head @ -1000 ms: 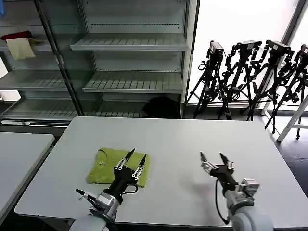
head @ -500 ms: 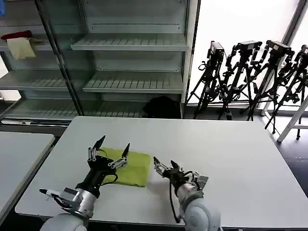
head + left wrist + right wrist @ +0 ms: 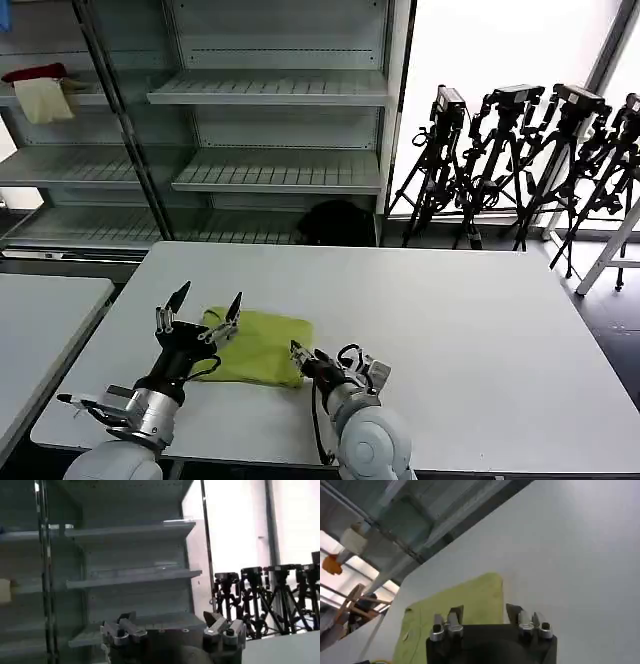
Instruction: Fold and organize the clothes.
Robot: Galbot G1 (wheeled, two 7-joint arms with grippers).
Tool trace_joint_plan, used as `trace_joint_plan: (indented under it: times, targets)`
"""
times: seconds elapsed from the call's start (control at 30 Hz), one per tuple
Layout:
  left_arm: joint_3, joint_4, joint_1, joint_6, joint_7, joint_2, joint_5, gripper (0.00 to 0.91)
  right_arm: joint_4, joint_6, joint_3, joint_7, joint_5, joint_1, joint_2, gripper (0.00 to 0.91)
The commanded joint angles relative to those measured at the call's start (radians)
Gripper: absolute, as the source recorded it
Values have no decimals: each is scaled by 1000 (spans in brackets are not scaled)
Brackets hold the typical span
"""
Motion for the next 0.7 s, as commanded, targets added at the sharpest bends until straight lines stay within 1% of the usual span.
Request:
trace_joint_plan:
  times: [0.03,0.1,0.23,0.33,0.43,0.53,0.7]
  targets:
    - [-44,5,7,-2,-3,-4,-38,907,-66,-5,-32,149,48,30,45,0]
    - [-50,7,8,-4,-4,-5,-43,907,-70,-5,-29,171,49,35,50,0]
    - [-66,14,10,-5,-8,-9,-58,907,-53,-5,-25,183,49,35,46,0]
    - [-74,18,11,-4,-14,-14,-68,907,-45,-4,-21,176,41,31,43,0]
    - [-76,17,14,-8,-15,-15,-69,907,-12,-3,-14,150,18,22,36,0]
    - [-75,13,16,-9,-17,-20,-69,907,19,-3,-7,153,20,19,28,0]
    - [-67,2,25,-10,-21,-26,-67,907,61,-4,41,147,22,15,-1,0]
